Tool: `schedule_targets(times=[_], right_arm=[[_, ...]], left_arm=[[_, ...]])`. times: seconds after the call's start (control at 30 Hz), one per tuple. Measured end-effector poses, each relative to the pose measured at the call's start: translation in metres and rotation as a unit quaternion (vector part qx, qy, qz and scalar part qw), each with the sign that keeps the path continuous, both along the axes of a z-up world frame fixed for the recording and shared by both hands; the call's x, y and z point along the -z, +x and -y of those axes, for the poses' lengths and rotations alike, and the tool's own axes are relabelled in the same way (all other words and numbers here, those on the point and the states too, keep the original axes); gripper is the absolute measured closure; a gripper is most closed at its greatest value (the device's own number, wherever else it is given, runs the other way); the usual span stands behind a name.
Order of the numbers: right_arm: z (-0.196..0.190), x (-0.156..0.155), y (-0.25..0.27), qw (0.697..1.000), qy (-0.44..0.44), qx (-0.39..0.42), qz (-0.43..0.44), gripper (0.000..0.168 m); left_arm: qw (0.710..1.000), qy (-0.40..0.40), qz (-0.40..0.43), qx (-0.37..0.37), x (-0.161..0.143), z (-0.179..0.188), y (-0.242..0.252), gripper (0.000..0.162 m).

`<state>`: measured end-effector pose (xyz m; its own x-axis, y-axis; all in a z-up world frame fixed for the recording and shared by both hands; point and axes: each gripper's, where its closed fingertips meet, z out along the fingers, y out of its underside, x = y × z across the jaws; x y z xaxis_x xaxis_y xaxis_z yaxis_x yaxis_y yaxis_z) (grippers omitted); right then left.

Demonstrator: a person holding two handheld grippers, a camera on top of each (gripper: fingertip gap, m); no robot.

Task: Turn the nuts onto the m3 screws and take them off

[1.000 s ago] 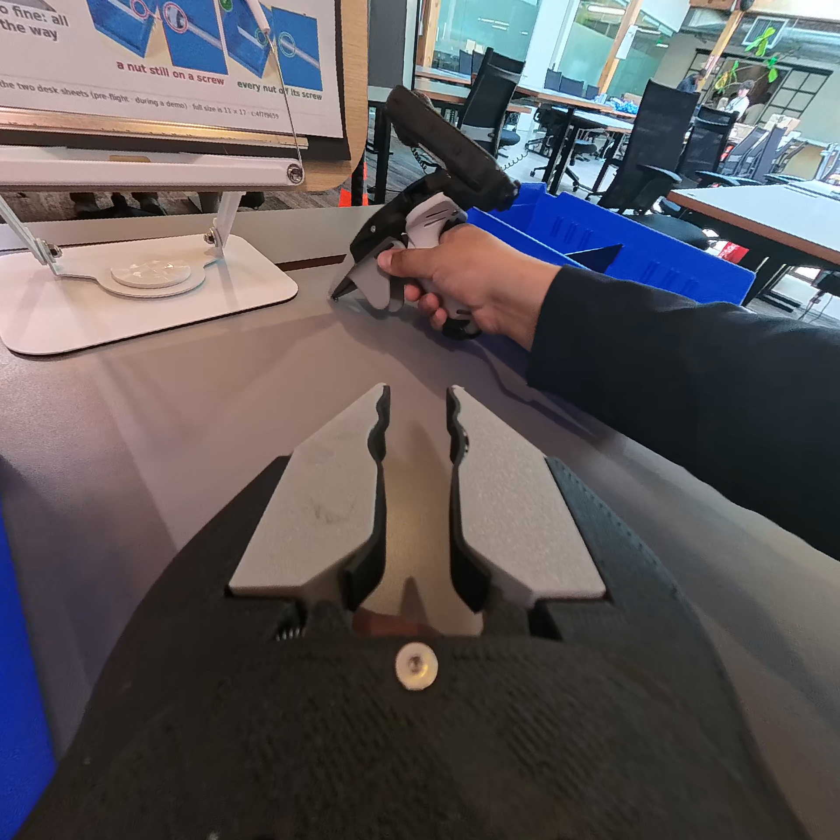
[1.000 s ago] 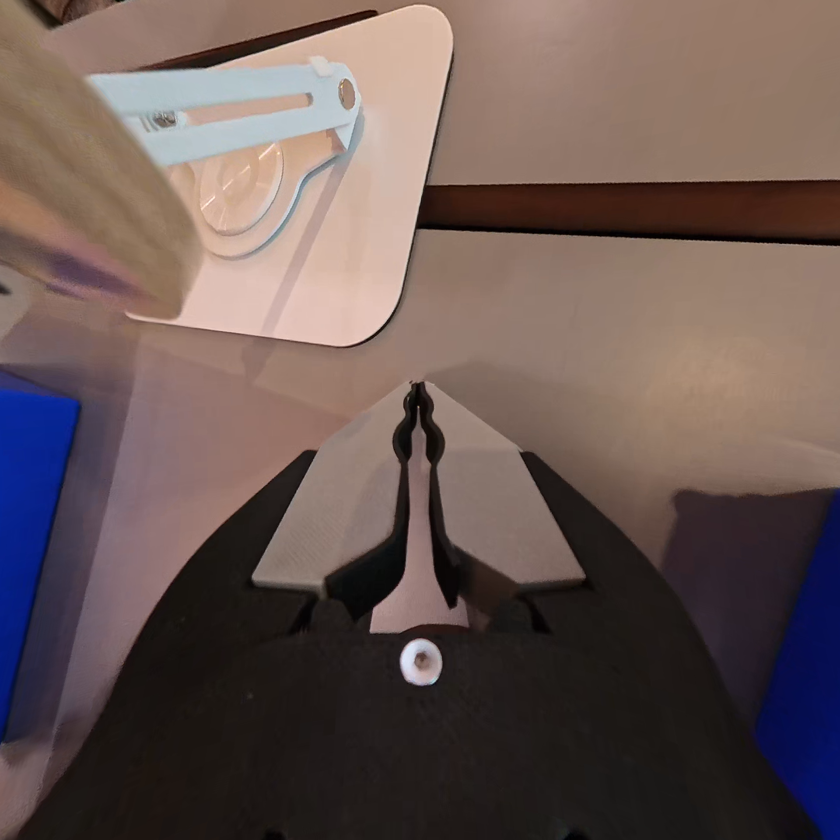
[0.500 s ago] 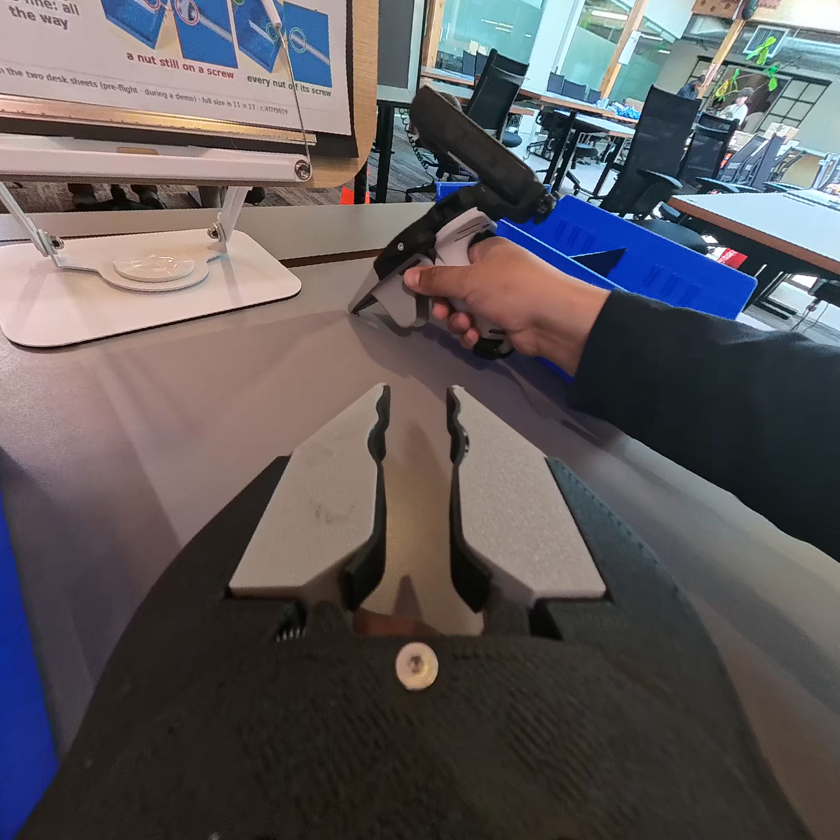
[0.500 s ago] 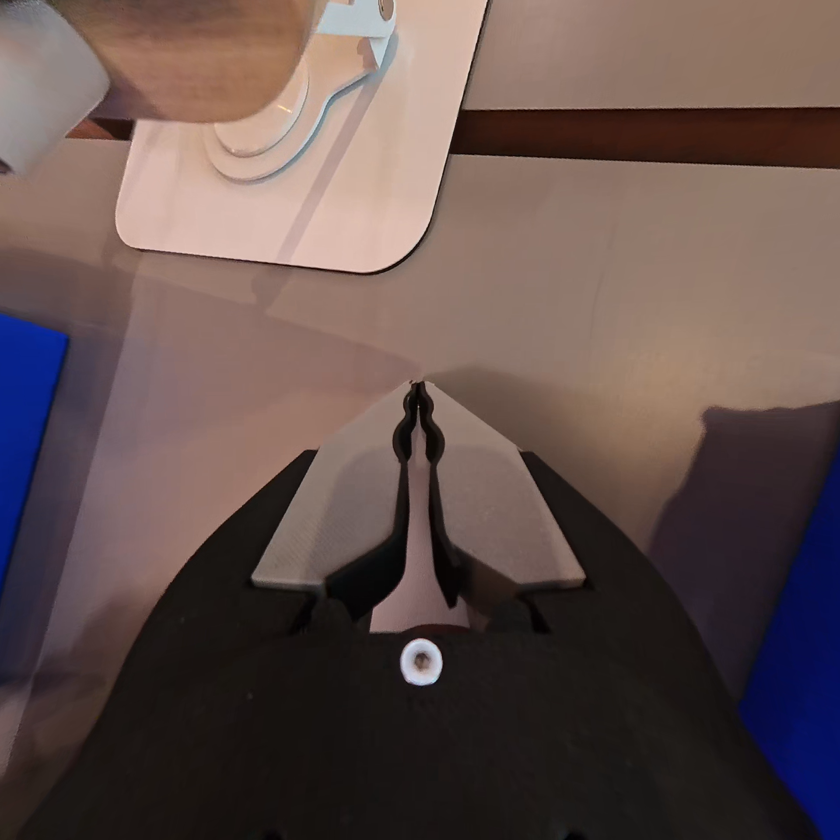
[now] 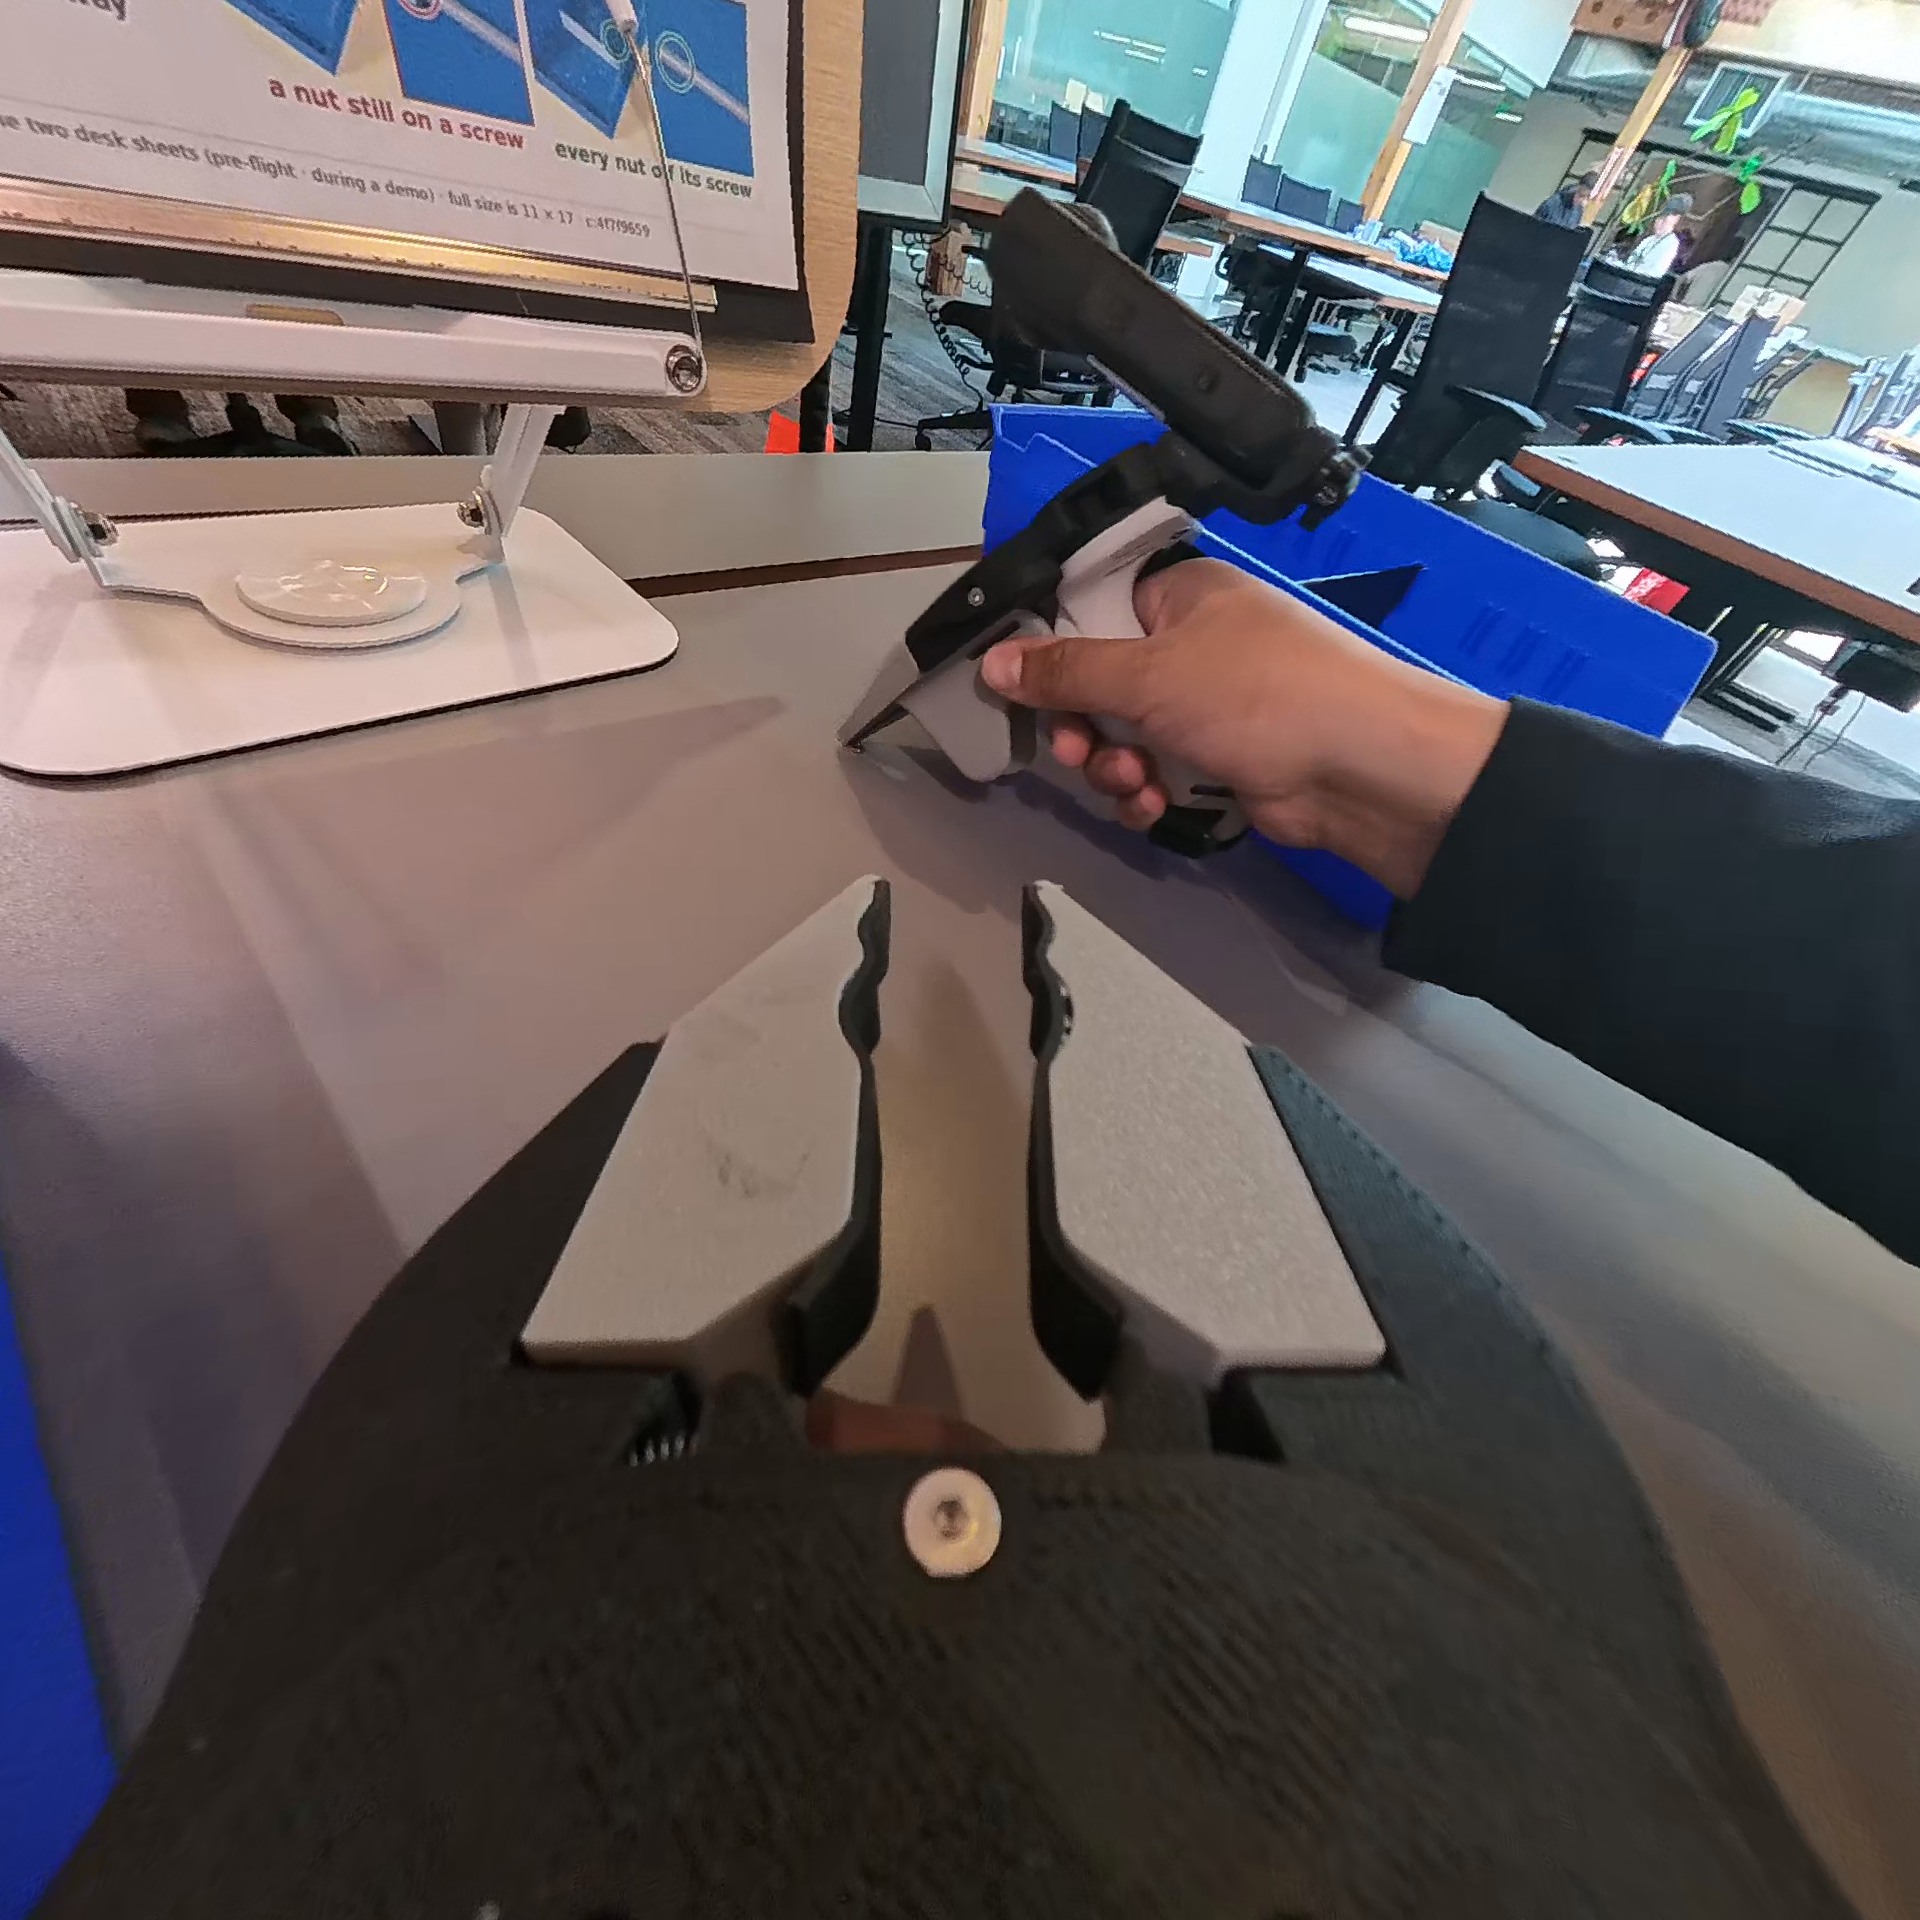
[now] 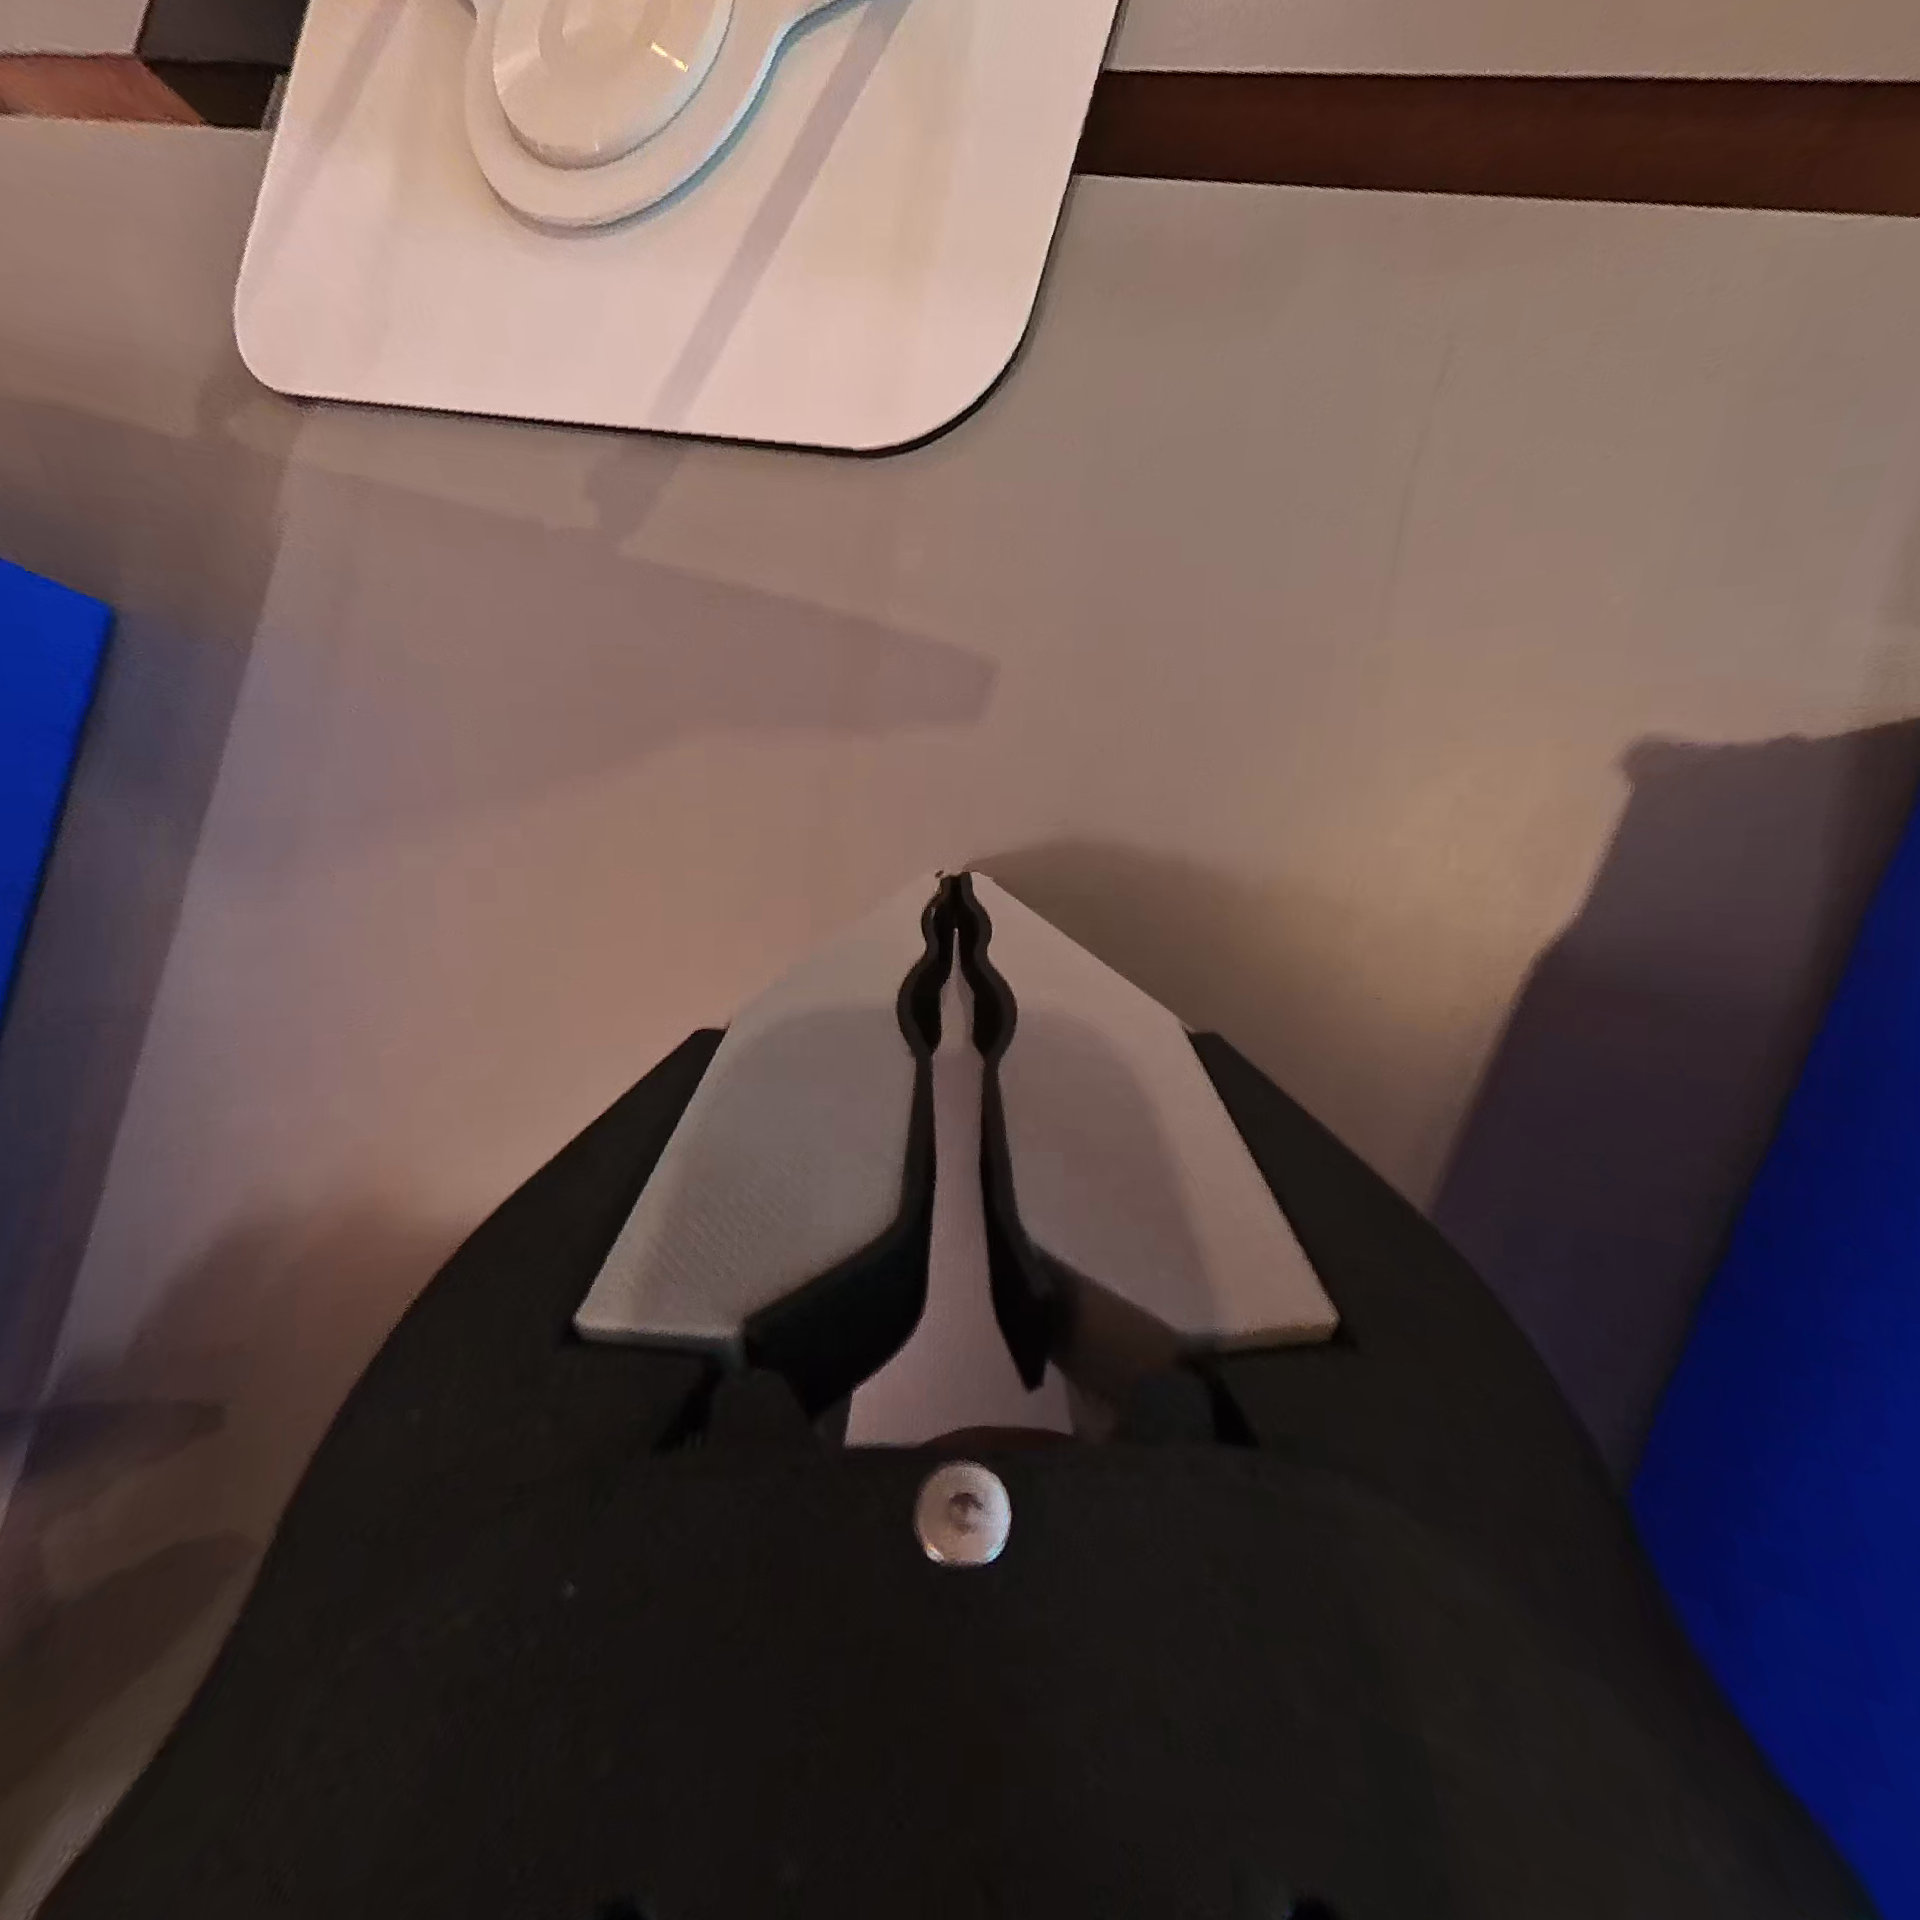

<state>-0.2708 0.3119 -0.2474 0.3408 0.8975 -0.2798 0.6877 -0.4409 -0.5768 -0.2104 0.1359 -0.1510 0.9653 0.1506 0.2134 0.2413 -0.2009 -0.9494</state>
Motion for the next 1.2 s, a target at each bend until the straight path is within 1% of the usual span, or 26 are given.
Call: schedule_targets(times=[0.4, 0.63, 0.9, 1.2], right_arm=[[0.016, 0.000, 0.027, 1.000, 0.011, -0.011, 0.020, 0.168], [0.030, 0.001, 0.046, 0.998, 0.035, -0.026, 0.038, 0.168], [0.042, 0.001, 0.073, 0.998, 0.040, -0.033, 0.040, 0.168], [0.055, 0.001, 0.101, 0.992, 0.108, -0.040, 0.058, 0.168]], left_arm=[[1.000, 0.000, 0.006, 0.001, 0.001, 0.000, -0.001, 0.138], [1.000, 0.001, 0.010, -0.001, 0.001, 0.000, -0.002, 0.138], [1.000, -0.002, 0.008, 0.001, 0.002, 0.000, -0.001, 0.138], [1.000, -0.002, 0.007, -0.001, 0.003, 0.000, -0.002, 0.138]])
